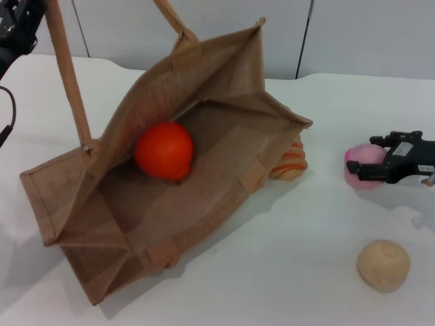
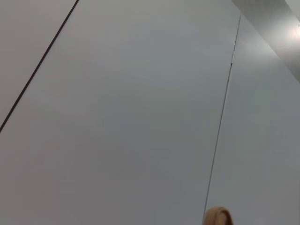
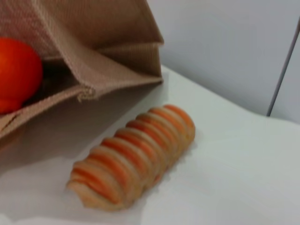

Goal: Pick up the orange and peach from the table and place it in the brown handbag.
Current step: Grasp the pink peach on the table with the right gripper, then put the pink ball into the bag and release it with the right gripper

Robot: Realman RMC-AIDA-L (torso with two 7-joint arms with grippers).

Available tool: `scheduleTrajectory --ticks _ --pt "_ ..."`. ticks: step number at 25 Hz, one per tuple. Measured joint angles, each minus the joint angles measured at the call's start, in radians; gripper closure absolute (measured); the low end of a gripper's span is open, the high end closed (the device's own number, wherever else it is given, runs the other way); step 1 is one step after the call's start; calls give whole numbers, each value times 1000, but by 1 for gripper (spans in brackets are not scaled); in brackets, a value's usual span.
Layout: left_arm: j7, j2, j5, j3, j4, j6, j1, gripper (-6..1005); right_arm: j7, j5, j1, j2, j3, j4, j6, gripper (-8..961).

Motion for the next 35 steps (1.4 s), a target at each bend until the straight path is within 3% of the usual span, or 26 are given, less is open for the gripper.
scheduleTrajectory --ticks 7,15,24,28,35 --pt "0 0 0 0 0 -1 2 880 53 0 -2 -1 -68 -6 -16 151" --pt "0 0 0 0 0 -1 3 880 31 -1 -8 15 -71 -60 -86 356" --pt "0 0 0 1 0 -1 4 881 -25 18 -22 20 -62 -80 -134 399" --pt "0 0 9 3 0 -1 2 881 -74 108 -41 20 -57 -117 -238 430" --pt "0 0 25 4 0 3 -8 882 -190 210 -45 20 -66 -151 -537 485"
